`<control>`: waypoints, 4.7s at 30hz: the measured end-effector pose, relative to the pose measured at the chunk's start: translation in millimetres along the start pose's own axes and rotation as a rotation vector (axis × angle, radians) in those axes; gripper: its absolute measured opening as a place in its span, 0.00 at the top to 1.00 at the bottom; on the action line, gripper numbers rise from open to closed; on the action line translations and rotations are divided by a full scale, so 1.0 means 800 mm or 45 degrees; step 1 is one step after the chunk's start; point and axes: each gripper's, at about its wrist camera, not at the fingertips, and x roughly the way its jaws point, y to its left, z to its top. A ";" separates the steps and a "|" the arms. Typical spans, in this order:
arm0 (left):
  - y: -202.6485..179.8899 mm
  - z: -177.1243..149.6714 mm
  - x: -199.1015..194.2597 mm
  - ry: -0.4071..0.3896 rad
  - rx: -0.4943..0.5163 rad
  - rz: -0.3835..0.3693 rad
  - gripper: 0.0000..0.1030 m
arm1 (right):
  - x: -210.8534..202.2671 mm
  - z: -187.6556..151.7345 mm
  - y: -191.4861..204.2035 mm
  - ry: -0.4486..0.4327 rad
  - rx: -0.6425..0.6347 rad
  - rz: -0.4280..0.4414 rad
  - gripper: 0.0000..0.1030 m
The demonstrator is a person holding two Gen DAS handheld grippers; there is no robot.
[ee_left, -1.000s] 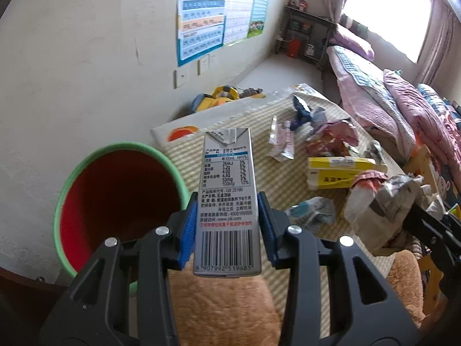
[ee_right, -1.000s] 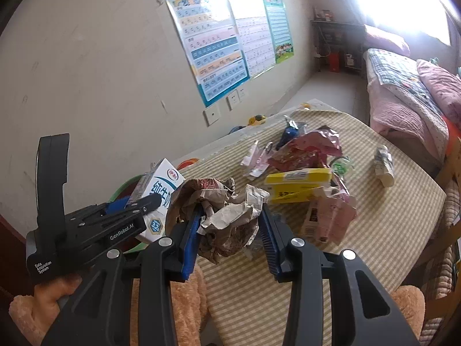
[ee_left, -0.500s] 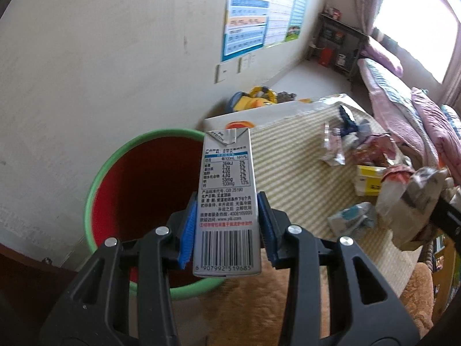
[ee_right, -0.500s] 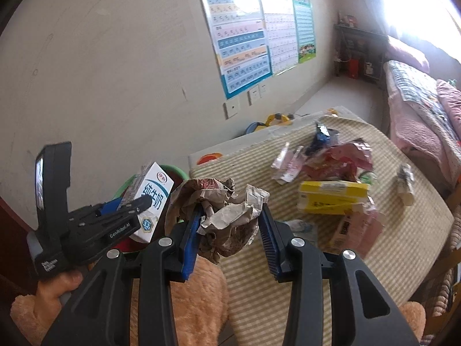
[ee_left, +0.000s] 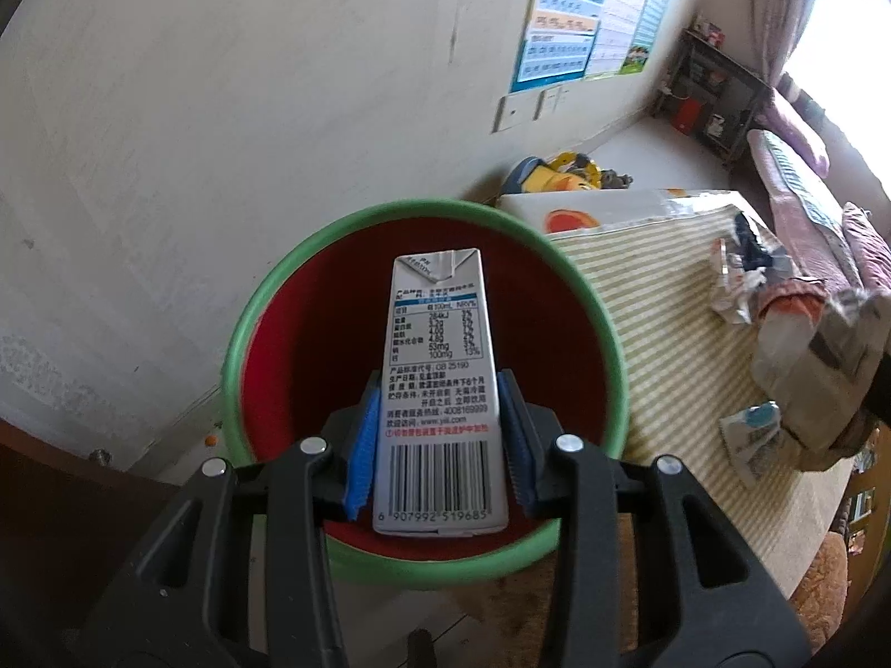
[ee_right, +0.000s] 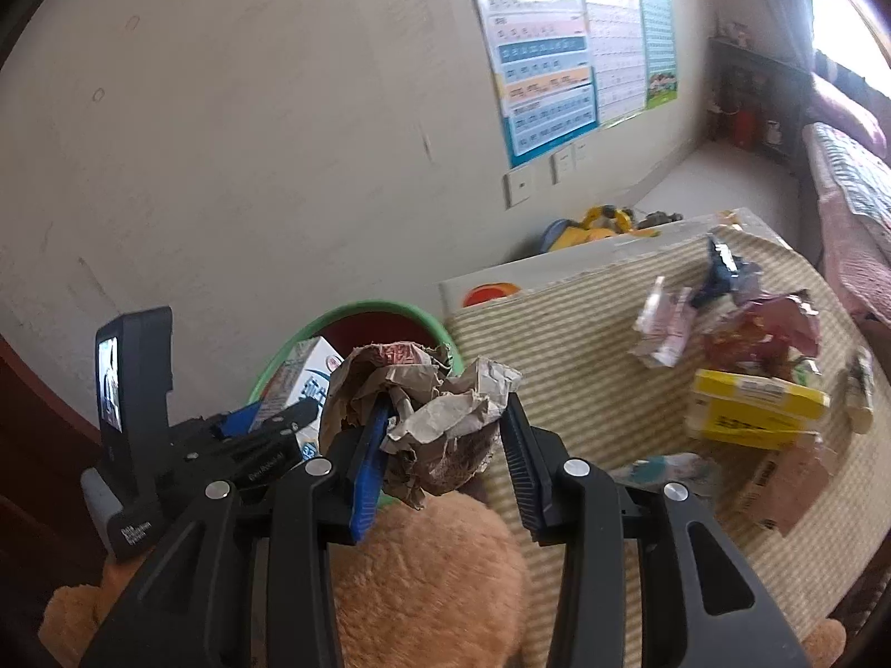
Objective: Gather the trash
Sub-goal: 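Open the left gripper over the bin while the right gripper releases the paper ball into it, then grasp the pink snack bag with the right gripper while the left gripper approaches the white-blue wrapper, then grasp the white-blue wrapper with the left gripper, then carry the white-blue wrapper with the left gripper toward the bin while the right holds the pink bag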
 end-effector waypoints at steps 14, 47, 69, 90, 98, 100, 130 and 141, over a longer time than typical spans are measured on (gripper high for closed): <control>0.028 -0.002 0.015 0.028 -0.048 0.030 0.63 | 0.052 0.022 0.035 0.052 -0.045 0.061 0.55; -0.075 -0.013 -0.021 0.010 0.153 -0.070 0.44 | -0.042 -0.098 -0.290 0.046 0.612 -0.579 0.31; -0.266 -0.056 -0.016 0.075 0.723 -0.214 0.31 | -0.059 -0.119 -0.276 0.053 0.510 -0.353 0.60; -0.352 -0.065 0.094 0.365 1.012 -0.212 0.17 | -0.079 -0.176 -0.308 0.102 0.681 -0.294 0.59; -0.365 -0.089 0.094 0.372 1.031 -0.219 0.23 | -0.080 -0.178 -0.312 0.096 0.693 -0.292 0.59; -0.366 -0.093 0.091 0.369 1.014 -0.231 0.31 | -0.081 -0.178 -0.311 0.092 0.690 -0.296 0.59; -0.314 -0.067 -0.007 0.137 0.645 -0.304 0.74 | -0.114 -0.154 -0.288 -0.024 0.623 -0.349 0.58; -0.298 -0.049 -0.032 0.053 0.590 -0.299 0.74 | -0.134 -0.119 -0.238 -0.114 0.484 -0.331 0.58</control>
